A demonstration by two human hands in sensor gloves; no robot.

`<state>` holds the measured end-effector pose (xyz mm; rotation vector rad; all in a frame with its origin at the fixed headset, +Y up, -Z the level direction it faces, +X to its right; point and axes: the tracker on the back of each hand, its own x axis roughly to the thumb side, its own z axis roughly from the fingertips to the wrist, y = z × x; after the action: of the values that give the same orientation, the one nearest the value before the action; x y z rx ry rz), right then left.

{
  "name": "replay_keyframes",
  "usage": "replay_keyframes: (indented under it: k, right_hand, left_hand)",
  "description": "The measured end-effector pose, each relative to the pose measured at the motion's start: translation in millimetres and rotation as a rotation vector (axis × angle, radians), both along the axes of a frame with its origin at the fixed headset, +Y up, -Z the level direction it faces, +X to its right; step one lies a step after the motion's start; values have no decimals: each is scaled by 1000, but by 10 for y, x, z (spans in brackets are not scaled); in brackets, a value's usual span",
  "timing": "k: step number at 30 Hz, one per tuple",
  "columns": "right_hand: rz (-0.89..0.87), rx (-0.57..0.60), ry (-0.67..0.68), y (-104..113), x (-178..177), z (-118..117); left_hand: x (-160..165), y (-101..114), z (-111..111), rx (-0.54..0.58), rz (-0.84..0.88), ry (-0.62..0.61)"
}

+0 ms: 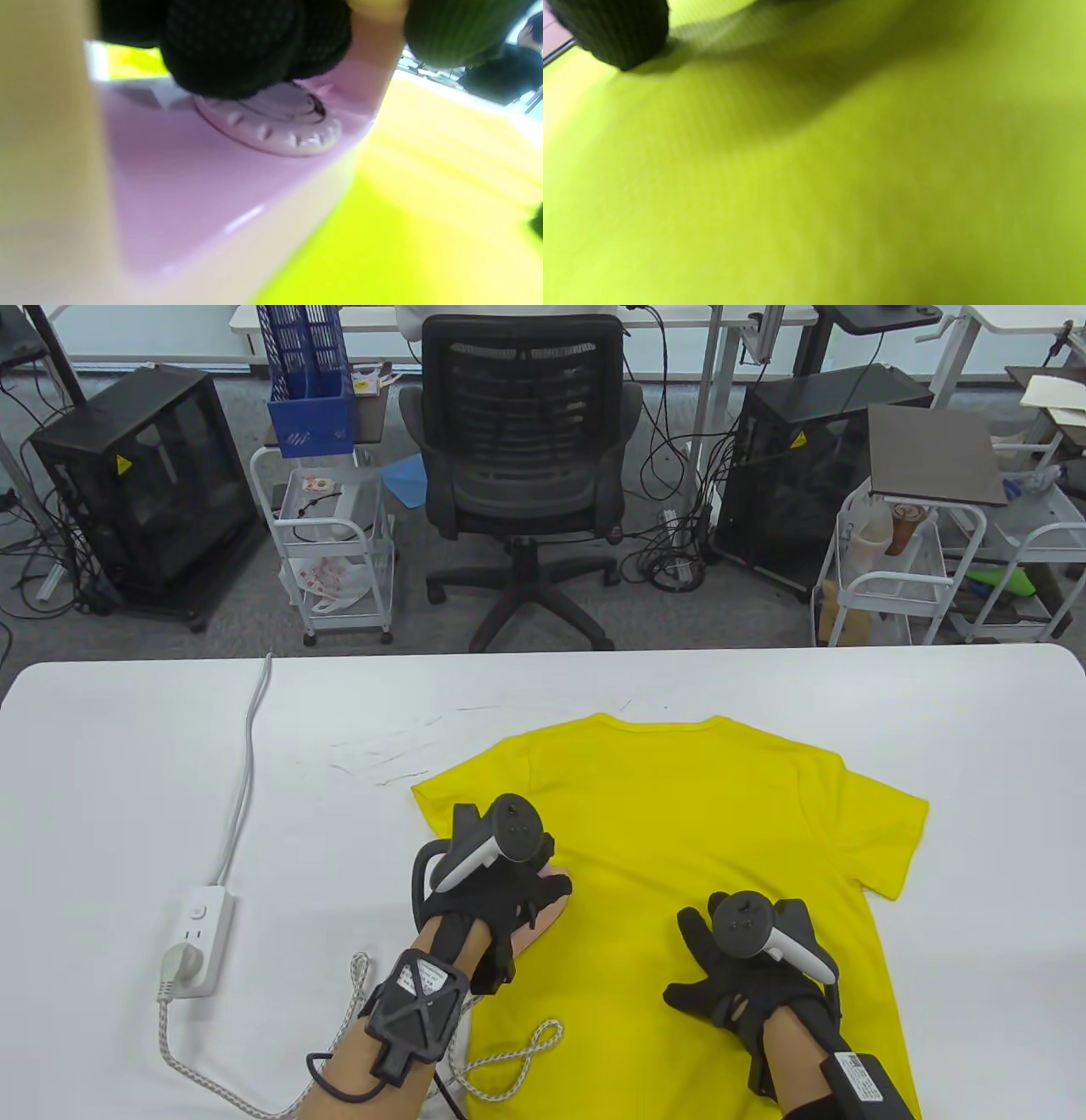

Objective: Iron t-shirt with electric iron on table

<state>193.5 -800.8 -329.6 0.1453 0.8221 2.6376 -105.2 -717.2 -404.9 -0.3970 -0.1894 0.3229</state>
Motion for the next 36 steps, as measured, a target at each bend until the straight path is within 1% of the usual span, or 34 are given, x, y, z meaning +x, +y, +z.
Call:
replay_keyframes:
  k: [2, 5, 6, 8, 9, 10, 11, 12, 14, 15, 17, 19, 20, 21, 23, 24, 26, 27, 28, 31, 33, 35, 36]
  right_hand:
    - [0, 0, -2, -1, 1, -1]
    - [1, 0, -1, -4, 2, -3]
    - [0, -1, 0, -5, 3, -3]
    - [1, 0, 0, -6, 4, -4]
    - [0, 0, 0, -7, 4, -4]
    - [0, 0, -1, -8, 4, -4]
    - [1, 3, -1, -7, 4, -3]
    - [1, 4, -1, -8, 4, -4]
    - [1, 2, -1, -9, 6, -5]
    - [2, 2, -1, -9, 6, -6]
    - [2, 2, -3, -10, 4, -7]
    - [3, 2, -4, -9, 4, -5]
    - [2, 5, -5, -11, 5, -4]
    - [2, 6, -5, -11, 6, -3]
    - [0, 3, -4, -12, 7, -5]
    - [0, 2, -5, -11, 7, -6]
    - [-2, -1, -4, -11, 7, -6]
    - [-4, 1, -5, -11, 9, -4]
    - [-6, 4, -6, -12, 11, -4]
    - [-9, 18, -8, -11, 22, 0]
    - [-12, 20, -8, -11, 28, 2]
    - [-15, 21, -9, -12, 30, 3]
    - [-15, 22, -8, -12, 30, 3]
  left_hand:
    - [51, -2, 107, -9, -16, -67]
    - [248, -27, 432, -50, 22, -279]
    - [301, -27, 520, -60, 25, -333]
    - [407, -20, 696, -41, -2, -432]
    - [427, -15, 733, -25, -14, -449]
    - [442, 0, 764, 13, -44, -444]
    - [436, 22, 762, 60, -85, -403]
    - [428, 29, 749, 71, -100, -378]
    - [357, 50, 638, 122, -158, -265]
    - [291, 59, 547, 134, -188, -193]
    - [128, 55, 362, 104, -165, -57]
    - [39, 37, 287, 69, -115, -8]
    - [28, 15, 289, 34, -56, -24]
    - [42, 15, 314, 38, -32, -39]
    - [169, -3, 410, -5, -15, -180]
    - [230, -15, 459, -19, 0, -223]
    - [476, -33, 658, -63, 16, -379]
    - [562, -33, 730, -67, 5, -435]
    - [691, -33, 845, -69, -16, -516]
    - [880, -12, 1027, -28, -74, -615]
    - [888, 3, 1038, 33, -102, -608]
    - [792, 24, 952, 64, -116, -486]
    - [733, 35, 894, 114, -141, -436]
